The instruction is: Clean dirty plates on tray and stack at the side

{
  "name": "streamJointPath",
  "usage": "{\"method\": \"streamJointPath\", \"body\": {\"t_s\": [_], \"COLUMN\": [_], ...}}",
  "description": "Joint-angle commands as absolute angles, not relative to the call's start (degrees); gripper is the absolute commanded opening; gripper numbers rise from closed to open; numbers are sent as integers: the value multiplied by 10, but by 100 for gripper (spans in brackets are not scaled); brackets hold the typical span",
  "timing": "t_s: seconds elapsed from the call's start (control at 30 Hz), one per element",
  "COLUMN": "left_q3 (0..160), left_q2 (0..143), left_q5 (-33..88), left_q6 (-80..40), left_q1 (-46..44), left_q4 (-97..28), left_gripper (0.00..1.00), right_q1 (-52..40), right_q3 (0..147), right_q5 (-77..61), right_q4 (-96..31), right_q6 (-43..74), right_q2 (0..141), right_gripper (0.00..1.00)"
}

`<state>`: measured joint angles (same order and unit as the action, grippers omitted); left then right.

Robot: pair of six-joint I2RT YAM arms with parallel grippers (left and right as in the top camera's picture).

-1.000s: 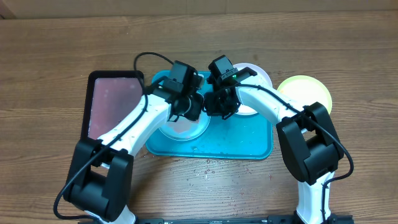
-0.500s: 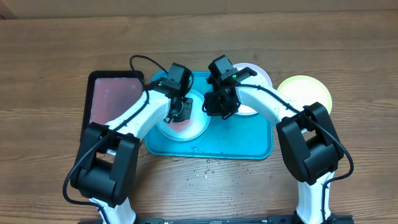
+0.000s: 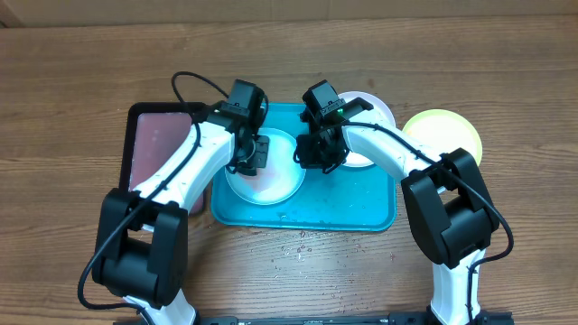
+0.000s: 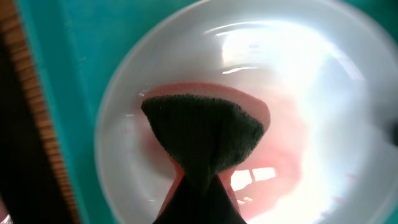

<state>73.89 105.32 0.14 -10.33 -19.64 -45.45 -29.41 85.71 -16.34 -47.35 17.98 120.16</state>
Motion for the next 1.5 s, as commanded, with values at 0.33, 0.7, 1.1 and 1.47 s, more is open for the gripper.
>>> {"method": "streamJointPath", "body": {"t_s": [0.33,0.7,1.1,1.47], "left_q3": [651,630,682,703], "left_q2": [1039,1039,1003,901], "left_q5": [77,11,-151,-104], "left_q6": [-126,-60,-168,-151], "left_q1": [-212,-213,-209,-154], "left_q4": [-333,-309,-386,-423], "left_gripper": [4,4,4,4], "right_q1": [-297,-297,-297,-303], "right_q3": [862,862,862,854], "right_q5": [-166,-166,-166,-167], "right_q4": [-473,-473,-473,-472], "right_q6": [180,180,180,180], "right_q2": [1181,1181,1181,1186], "right_gripper": [7,7,8,32]}}
